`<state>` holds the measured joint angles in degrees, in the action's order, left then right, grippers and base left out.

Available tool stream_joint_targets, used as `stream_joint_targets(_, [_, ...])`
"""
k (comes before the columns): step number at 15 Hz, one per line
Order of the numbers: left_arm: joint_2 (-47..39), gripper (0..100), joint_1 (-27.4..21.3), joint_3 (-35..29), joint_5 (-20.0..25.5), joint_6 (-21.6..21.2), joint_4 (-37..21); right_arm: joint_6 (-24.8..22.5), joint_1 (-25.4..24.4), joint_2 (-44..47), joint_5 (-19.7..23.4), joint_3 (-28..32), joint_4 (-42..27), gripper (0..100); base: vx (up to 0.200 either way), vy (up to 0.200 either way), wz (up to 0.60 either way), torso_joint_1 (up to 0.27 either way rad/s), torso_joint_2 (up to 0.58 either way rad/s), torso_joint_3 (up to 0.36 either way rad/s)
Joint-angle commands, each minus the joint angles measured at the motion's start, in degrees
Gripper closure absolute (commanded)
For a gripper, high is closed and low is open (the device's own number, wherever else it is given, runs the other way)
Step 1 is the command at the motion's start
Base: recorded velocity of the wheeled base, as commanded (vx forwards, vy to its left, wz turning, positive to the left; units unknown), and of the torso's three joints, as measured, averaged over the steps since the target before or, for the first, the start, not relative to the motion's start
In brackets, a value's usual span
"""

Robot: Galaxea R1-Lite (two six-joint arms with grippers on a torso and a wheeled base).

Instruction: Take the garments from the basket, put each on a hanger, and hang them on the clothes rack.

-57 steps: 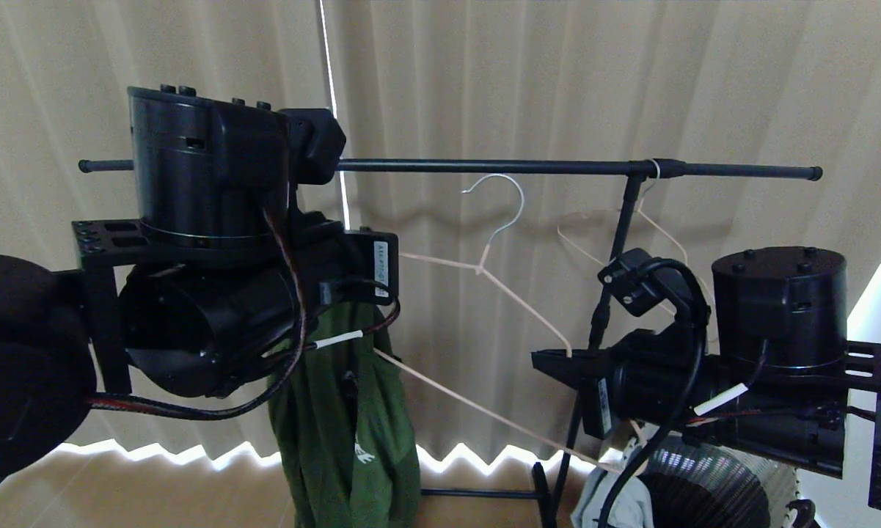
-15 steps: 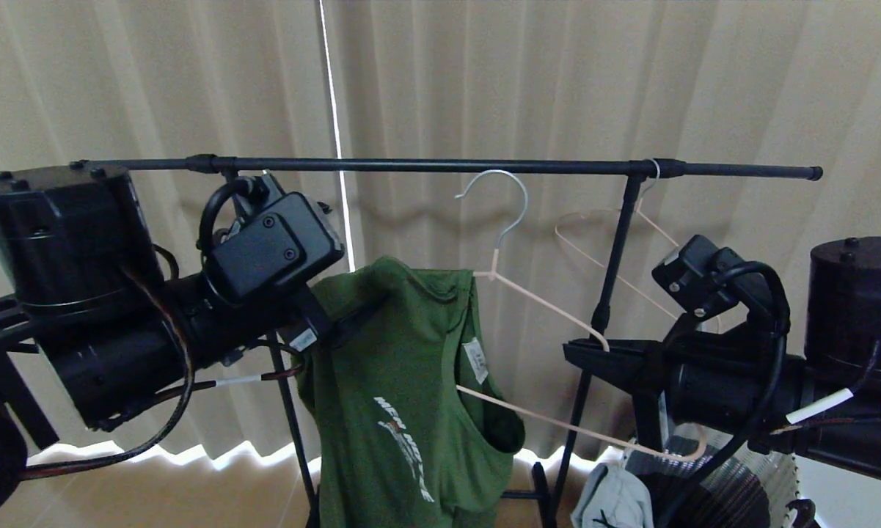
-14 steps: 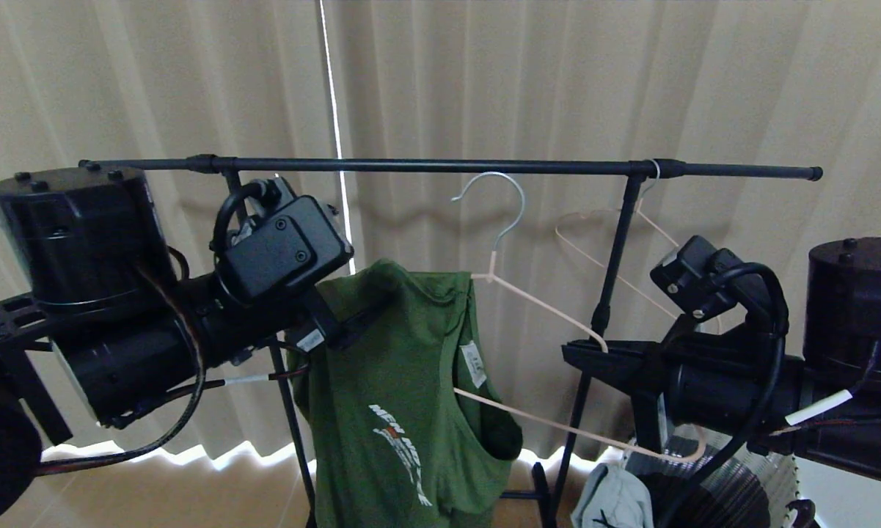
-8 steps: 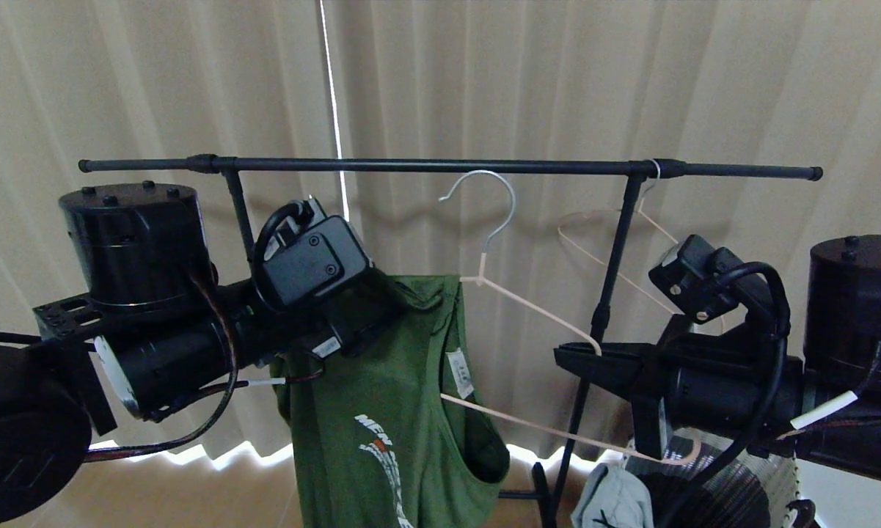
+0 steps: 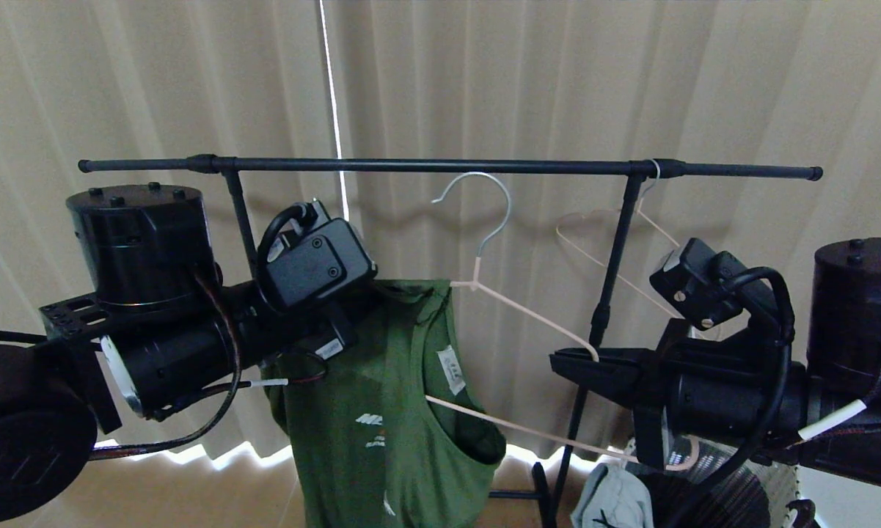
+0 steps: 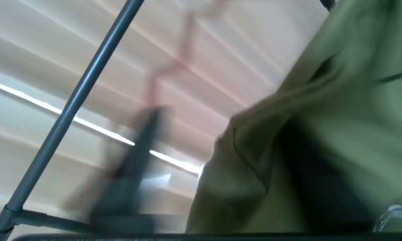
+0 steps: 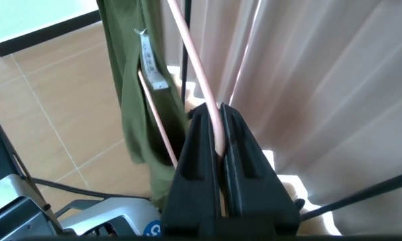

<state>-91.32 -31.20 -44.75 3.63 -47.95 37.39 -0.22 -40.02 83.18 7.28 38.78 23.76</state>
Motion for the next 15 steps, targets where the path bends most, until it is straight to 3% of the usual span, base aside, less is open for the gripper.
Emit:
stream_joint_targets(1, [-0.1,100,0.0,0.1,0.0,0.0,0.1,0.0,-0.1,0.0,0.0,0.0,0.0,100,0.0,0.0,0.0,0.0,0.0,0.0])
stream_joint_targets(8, [0.0,100,-0.2,2.4,-0.2,0.1,1.6,-0.1,-0.1,0.3,-0.3,-0.4,2.1,100,0.0,0.0,0.0,0.0,0.0,0.0])
stream_joint_targets(9, [0.0,100,-0.3,4.0,-0.6,0.2,5.1,0.0,-0.1,0.4,-0.4,-0.5,2.5,0,0.0,0.0,0.0,0.0,0.0,0.0])
stream_joint_targets(10, [0.0,100,-0.3,4.0,-0.6,0.2,5.1,0.0,-0.1,0.4,-0.4,-0.5,2.5,0,0.0,0.0,0.0,0.0,0.0,0.0])
stream_joint_targets(11, [-0.1,100,-0.1,4.7,-3.5,0.3,7.5,0.0,0.1,0.4,-0.8,-0.6,2.5,0,0.0,0.0,0.0,0.0,0.0,0.0])
stream_joint_targets(15, [0.2,100,-0.4,6.6,-17.3,1.2,7.7,0.0,0.3,0.2,-5.4,-2.3,5.7,0,0.0,0.0,0.0,0.0,0.0,0.0])
